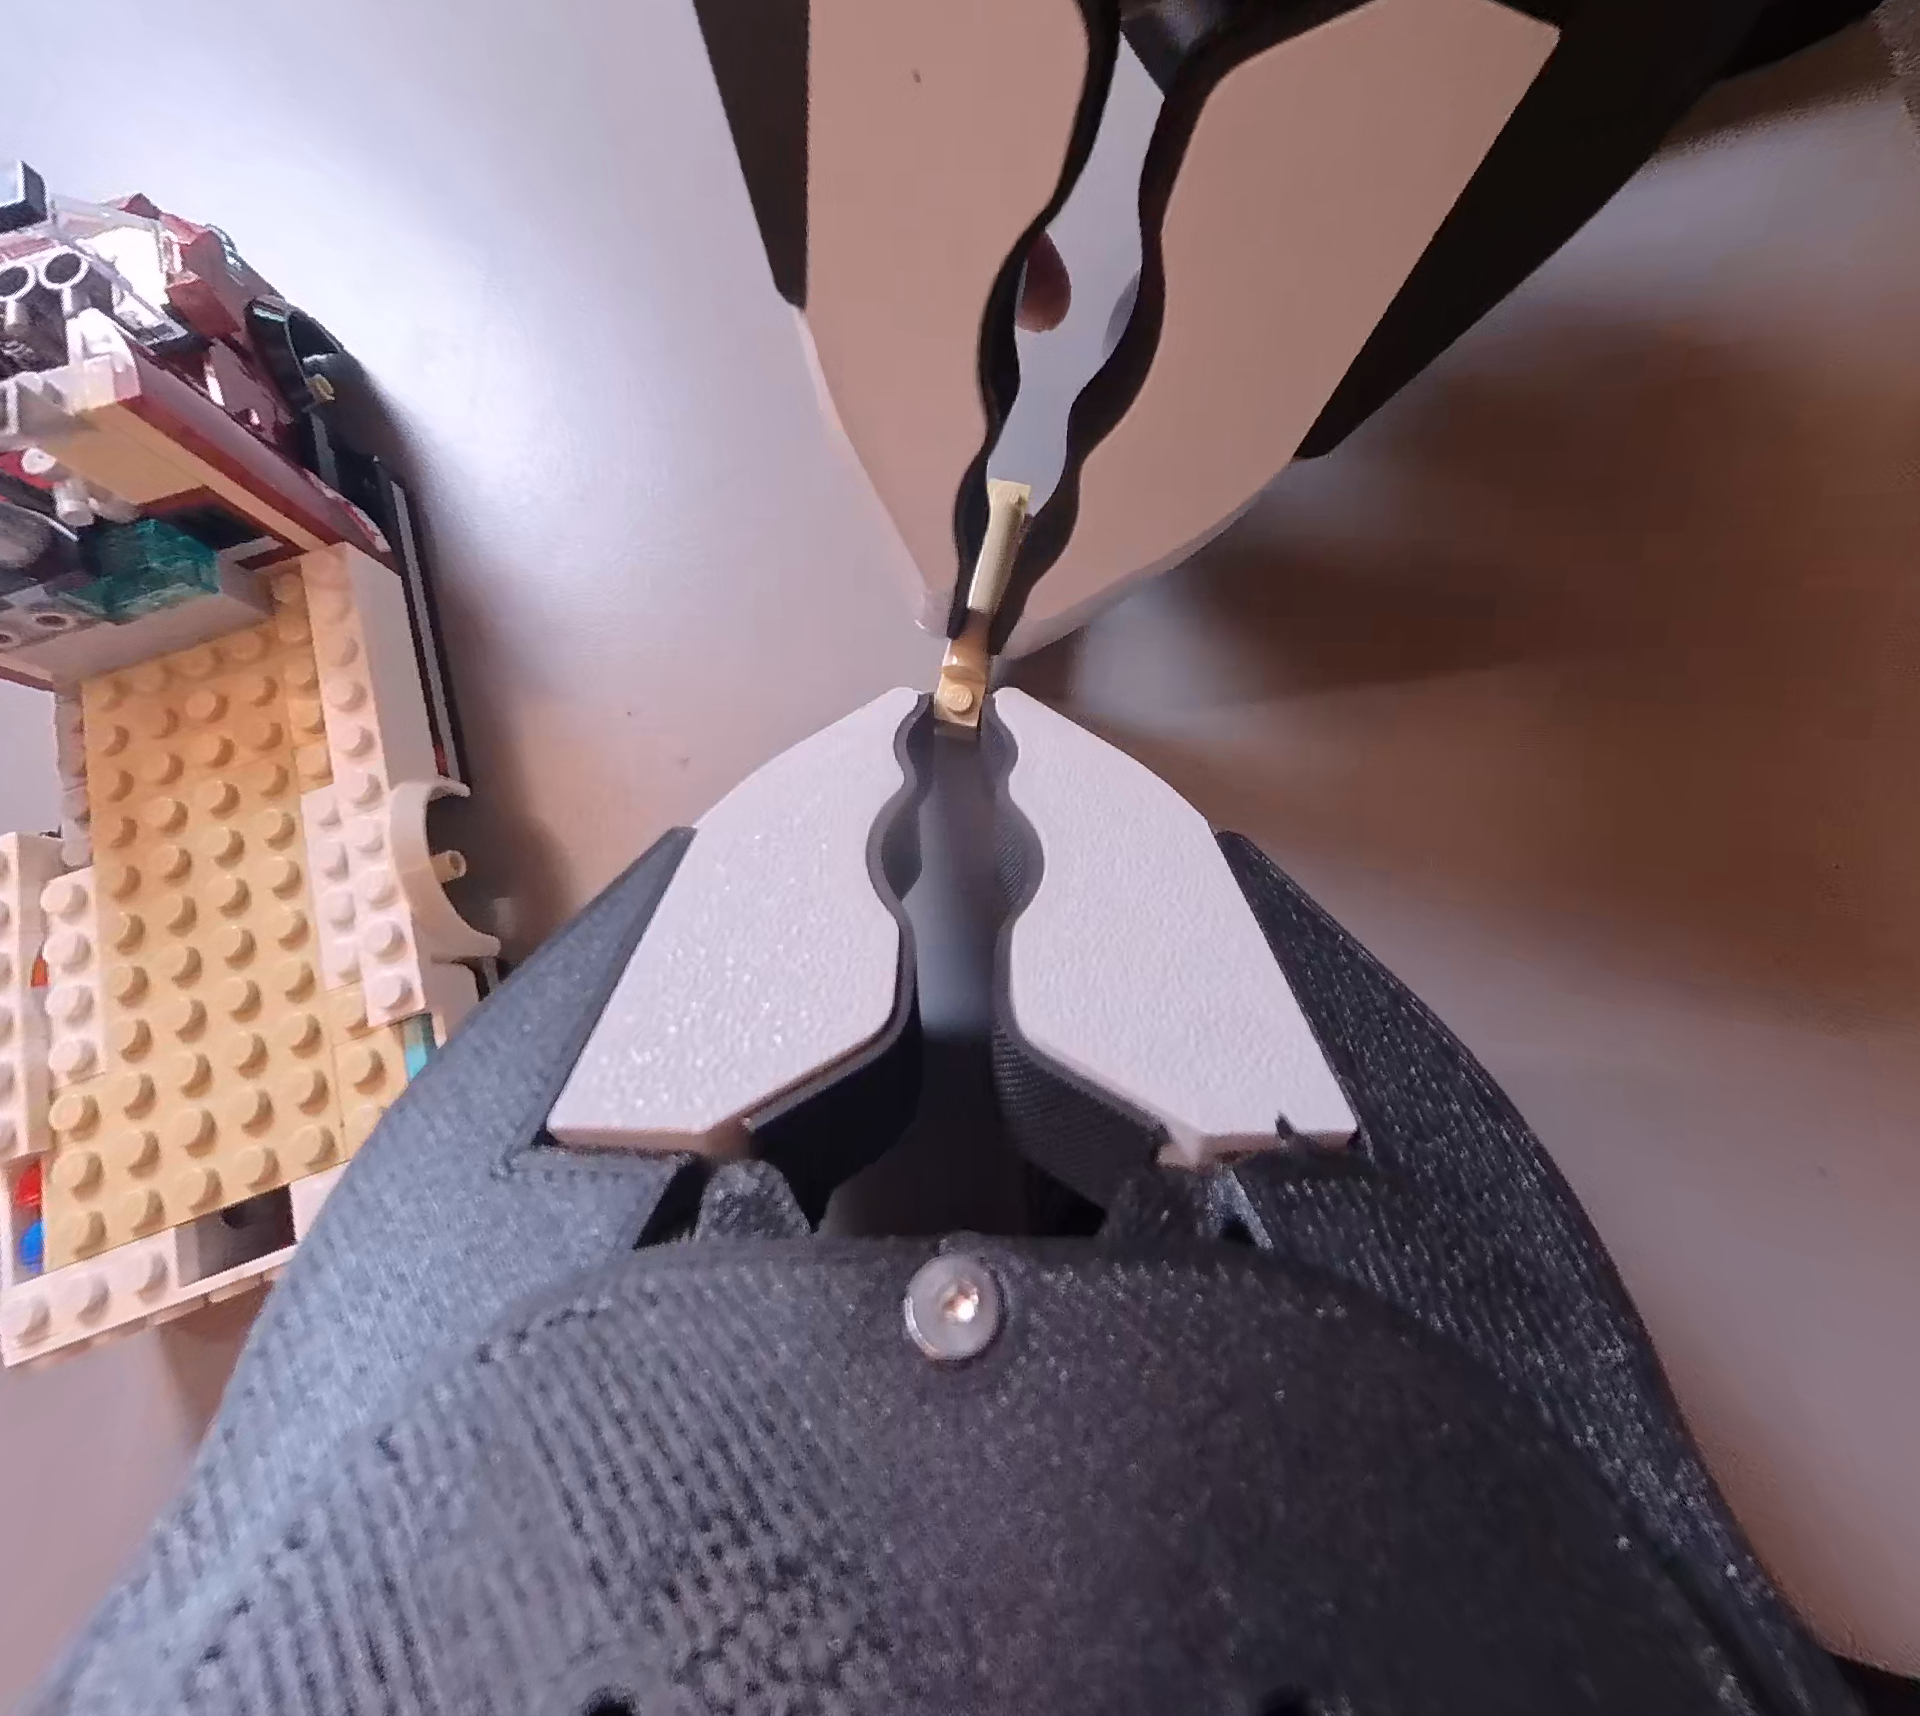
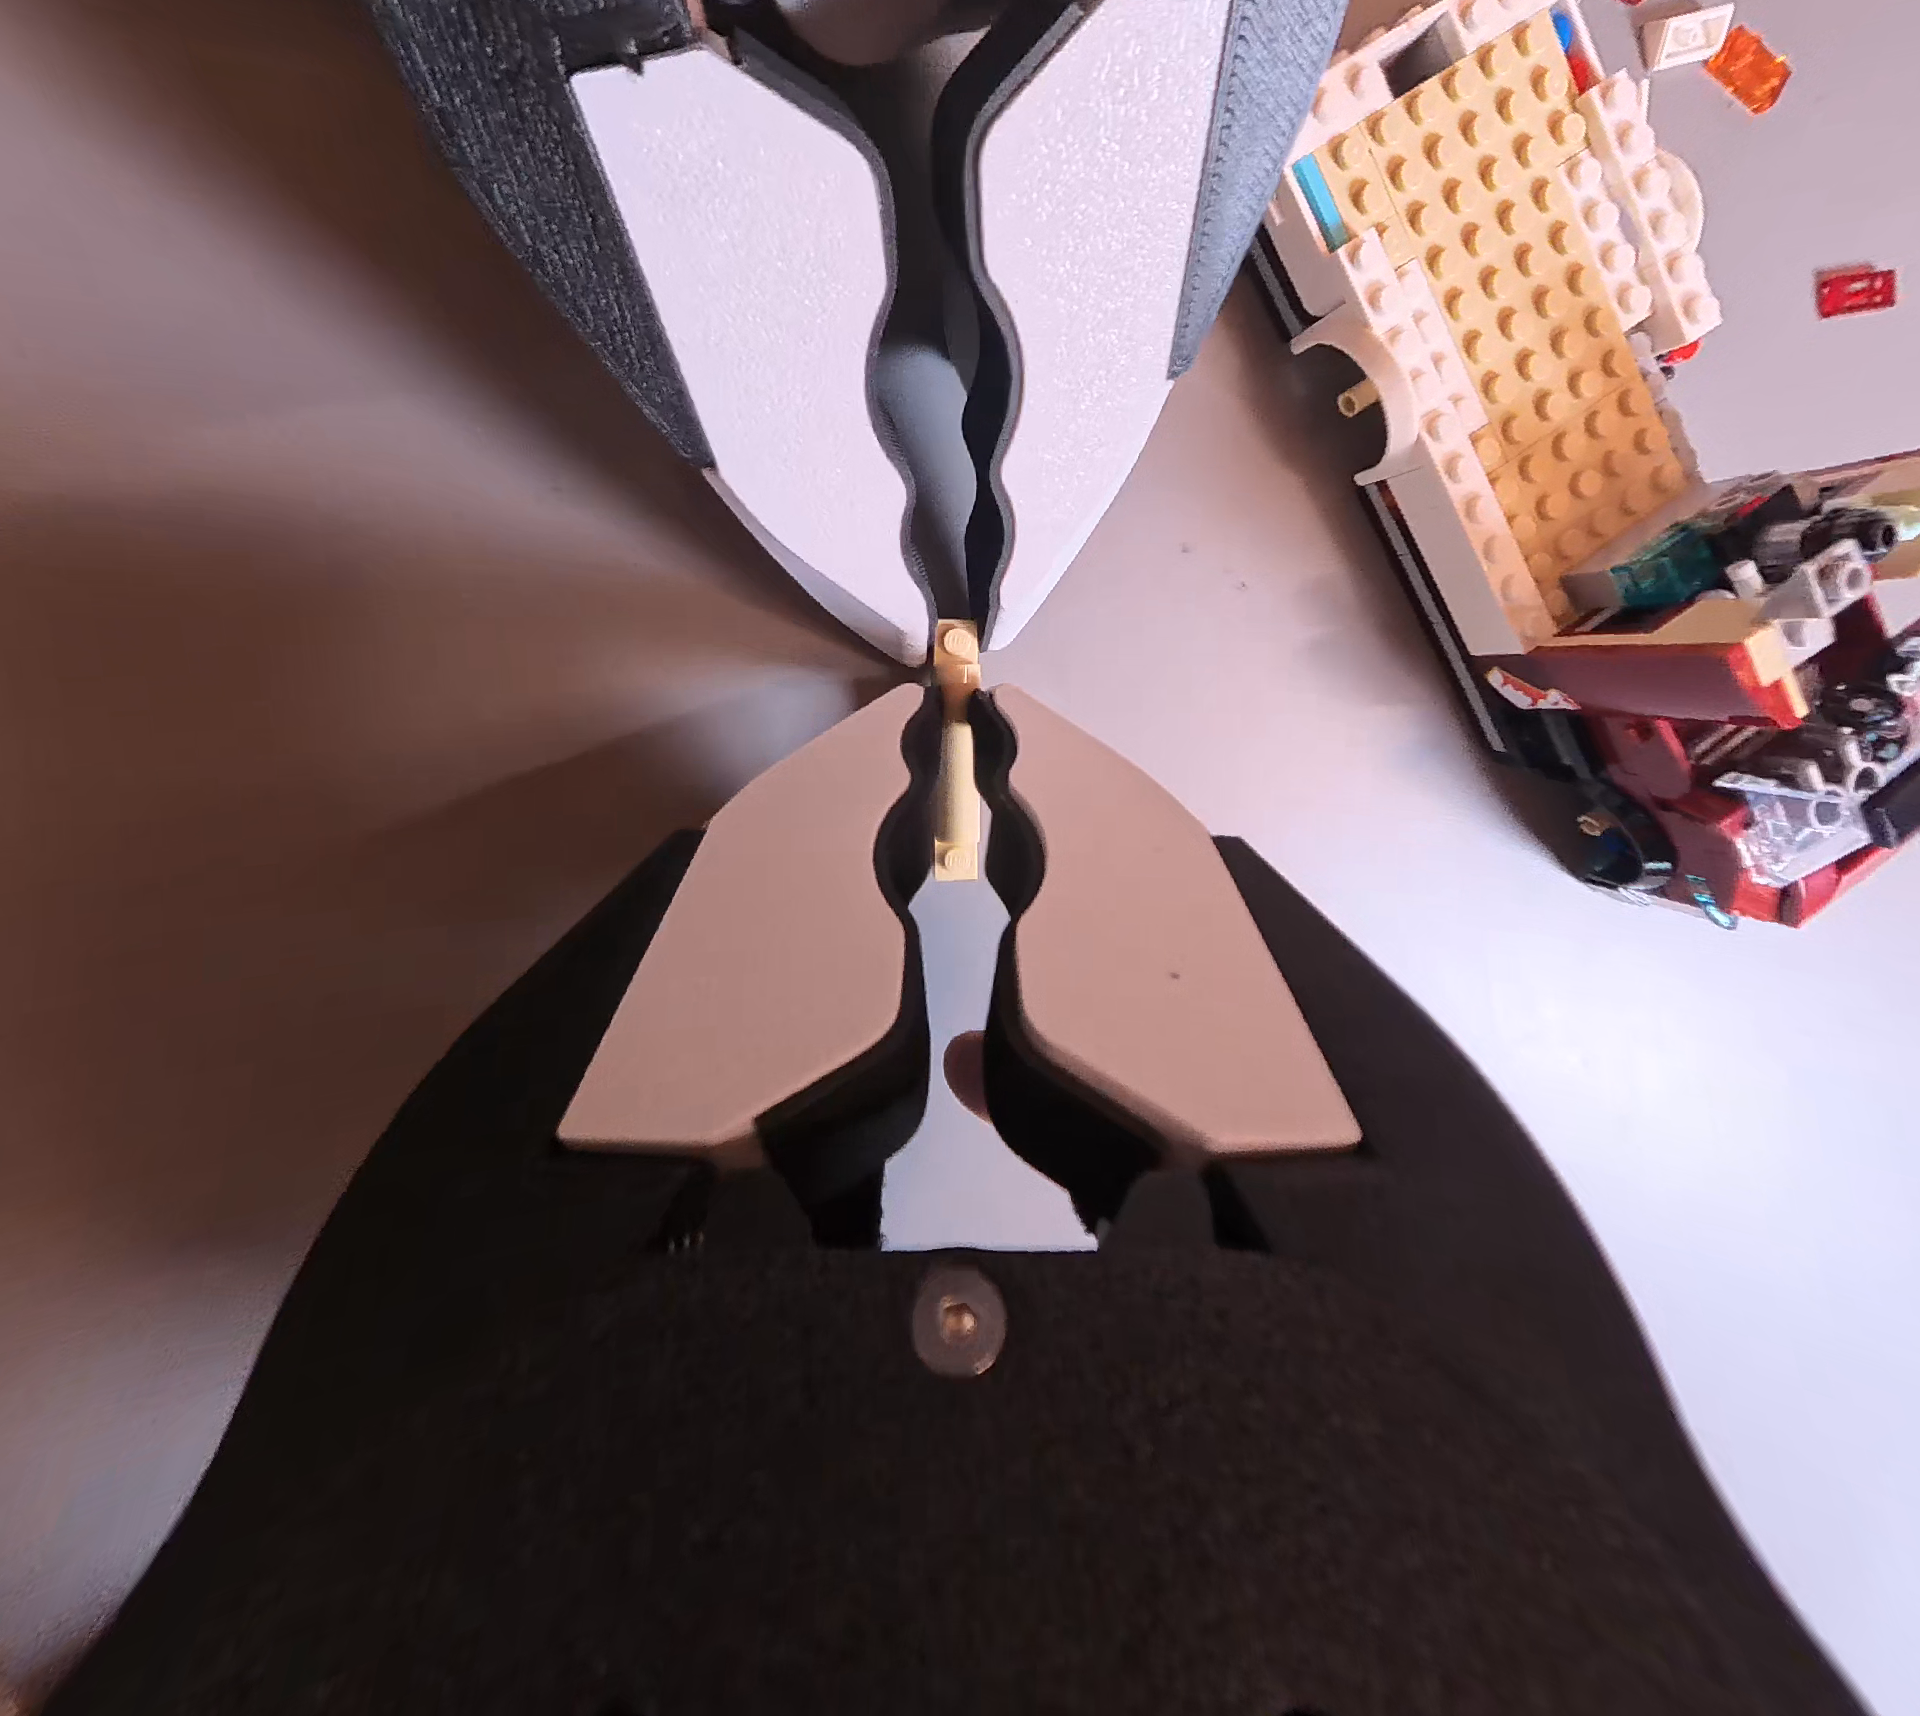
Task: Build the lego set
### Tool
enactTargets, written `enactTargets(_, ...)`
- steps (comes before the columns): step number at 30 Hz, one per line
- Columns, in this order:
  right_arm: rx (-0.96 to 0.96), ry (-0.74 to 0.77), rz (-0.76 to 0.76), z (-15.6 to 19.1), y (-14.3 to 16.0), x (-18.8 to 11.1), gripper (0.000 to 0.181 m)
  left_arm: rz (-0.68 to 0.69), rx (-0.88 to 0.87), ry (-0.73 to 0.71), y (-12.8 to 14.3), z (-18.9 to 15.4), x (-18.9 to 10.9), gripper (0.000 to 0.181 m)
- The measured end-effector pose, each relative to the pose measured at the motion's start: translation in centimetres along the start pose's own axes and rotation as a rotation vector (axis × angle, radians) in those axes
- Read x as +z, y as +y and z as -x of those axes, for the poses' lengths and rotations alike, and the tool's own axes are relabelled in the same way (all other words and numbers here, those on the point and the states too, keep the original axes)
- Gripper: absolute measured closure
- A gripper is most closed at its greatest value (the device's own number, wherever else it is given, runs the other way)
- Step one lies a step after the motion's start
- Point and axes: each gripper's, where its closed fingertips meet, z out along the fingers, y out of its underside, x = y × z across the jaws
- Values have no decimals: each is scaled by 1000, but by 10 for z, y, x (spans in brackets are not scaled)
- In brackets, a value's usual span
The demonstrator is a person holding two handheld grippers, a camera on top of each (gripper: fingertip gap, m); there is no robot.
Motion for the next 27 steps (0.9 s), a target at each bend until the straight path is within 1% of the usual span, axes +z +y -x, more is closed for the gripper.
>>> enactTargets(6, -15, 18, -2, 0, 0, 1, 175, 0, 2, -2, 0, 0, 0, 173)
enactTargets(10, -6, 36, -84, -3, -3, -1, 176, -12, -14, -10, 0, 2, -1, 173)
enactTargets(12, 1, 55, -147, -5, -6, -6, 159, -21, -40, 8, -1, 1, -2, 173)
enactTargets(14, -35, 116, -177, -7, -6, -12, 151, -35, -100, 38, -3, 1, -4, 173)
enactTargets(16, -118, 210, -168, -8, -4, -15, 148, -50, -184, 90, -6, -1, -7, 173)
enactTargets(18, -173, 291, -167, -10, -5, -18, 148, -65, -290, 160, -11, -5, -10, 173)
enactTargets(21, -281, 358, -123, -9, -4, -17, 151, -89, -450, 259, -20, -9, -14, 173)
enactTargets(23, -341, 399, -109, -10, -5, -18, 158, -88, -515, 299, -22, -10, -16, 173)
enactTargets(25, -379, 431, -99, -12, -6, -19, 169, -91, -562, 329, -24, -11, -19, 173)
enactTargets(27, -386, 440, -109, -13, -10, -22, 170, -114, -600, 351, -27, -10, -25, 173)
